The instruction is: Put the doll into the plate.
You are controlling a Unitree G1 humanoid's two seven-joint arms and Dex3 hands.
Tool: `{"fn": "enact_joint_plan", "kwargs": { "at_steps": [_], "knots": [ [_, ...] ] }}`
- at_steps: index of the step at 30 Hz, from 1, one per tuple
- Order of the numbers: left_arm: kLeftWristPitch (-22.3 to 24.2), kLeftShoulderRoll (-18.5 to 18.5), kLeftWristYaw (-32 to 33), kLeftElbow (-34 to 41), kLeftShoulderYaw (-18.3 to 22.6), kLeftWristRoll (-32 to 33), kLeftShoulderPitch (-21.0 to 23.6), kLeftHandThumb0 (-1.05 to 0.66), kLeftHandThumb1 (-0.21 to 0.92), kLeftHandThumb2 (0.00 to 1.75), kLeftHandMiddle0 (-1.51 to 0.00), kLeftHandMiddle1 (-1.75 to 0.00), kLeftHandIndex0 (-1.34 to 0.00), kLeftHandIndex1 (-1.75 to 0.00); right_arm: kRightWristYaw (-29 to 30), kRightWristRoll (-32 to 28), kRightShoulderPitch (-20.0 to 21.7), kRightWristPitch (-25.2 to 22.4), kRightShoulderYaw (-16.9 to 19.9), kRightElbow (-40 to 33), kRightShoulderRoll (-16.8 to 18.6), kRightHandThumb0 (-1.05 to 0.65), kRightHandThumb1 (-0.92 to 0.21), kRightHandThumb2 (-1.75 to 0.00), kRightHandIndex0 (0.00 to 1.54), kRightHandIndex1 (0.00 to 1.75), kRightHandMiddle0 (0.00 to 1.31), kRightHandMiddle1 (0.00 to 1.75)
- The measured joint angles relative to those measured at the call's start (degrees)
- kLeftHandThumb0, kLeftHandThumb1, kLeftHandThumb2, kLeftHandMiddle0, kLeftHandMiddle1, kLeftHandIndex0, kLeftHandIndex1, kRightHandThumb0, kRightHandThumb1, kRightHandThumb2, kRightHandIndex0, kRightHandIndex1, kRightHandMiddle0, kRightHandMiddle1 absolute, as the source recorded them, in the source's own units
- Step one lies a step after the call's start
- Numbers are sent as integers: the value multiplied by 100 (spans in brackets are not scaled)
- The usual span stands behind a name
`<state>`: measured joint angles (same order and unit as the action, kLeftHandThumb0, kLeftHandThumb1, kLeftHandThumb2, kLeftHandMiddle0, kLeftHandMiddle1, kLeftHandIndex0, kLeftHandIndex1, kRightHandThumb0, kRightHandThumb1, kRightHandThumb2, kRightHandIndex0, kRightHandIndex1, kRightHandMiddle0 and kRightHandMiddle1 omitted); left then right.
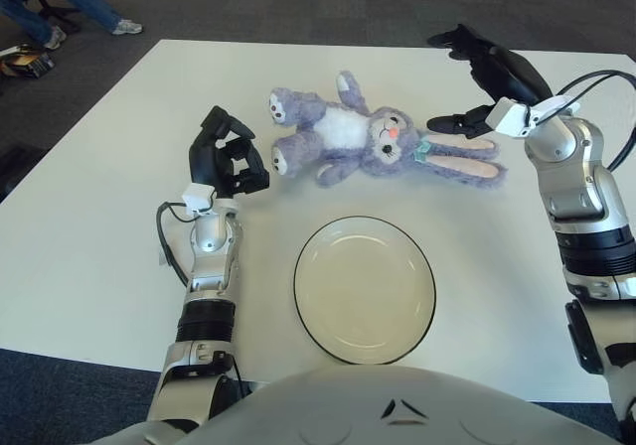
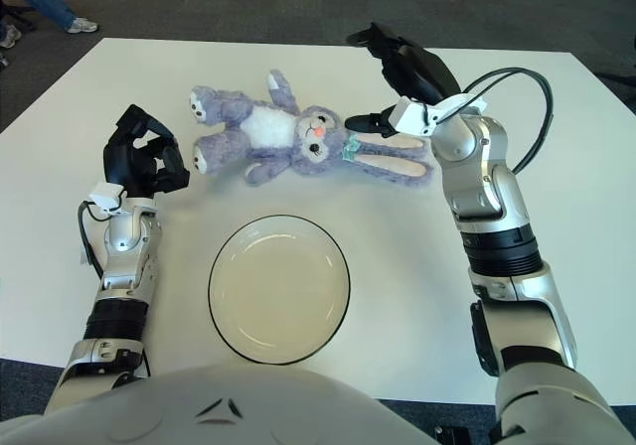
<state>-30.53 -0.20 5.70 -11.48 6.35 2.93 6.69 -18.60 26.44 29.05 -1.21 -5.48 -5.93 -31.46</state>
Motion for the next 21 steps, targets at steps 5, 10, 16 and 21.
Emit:
{"fn": "enact_joint_plan", "kwargs": {
  "at_steps": [5,10,16,21],
  "knots": [
    [-43,0,0,-8,-1,-1,2,-50,25,139,-133,-175,-66,-175,-333,-103,-2,11,-62,0,-52,-88,-59,-58,7,21,0,52],
    [-65,0,0,-19,-3,-8,2,-50,26,139,-133,-175,-66,-175,-626,-160,-5,275,-166,66,-168,-89,-63,-53,8,16,0,44],
    [-85,0,0,-23,-5,-10,6,-50,26,139,-134,-175,-66,-175,-883,-282,7,493,-299,286,-181,-88,-63,-52,8,13,0,52],
    [-85,0,0,-21,-10,-10,12,-50,26,139,-134,-175,-66,-175,-781,-257,45,711,-422,763,-135,-84,-57,-57,8,53,0,59]
  ]
}}
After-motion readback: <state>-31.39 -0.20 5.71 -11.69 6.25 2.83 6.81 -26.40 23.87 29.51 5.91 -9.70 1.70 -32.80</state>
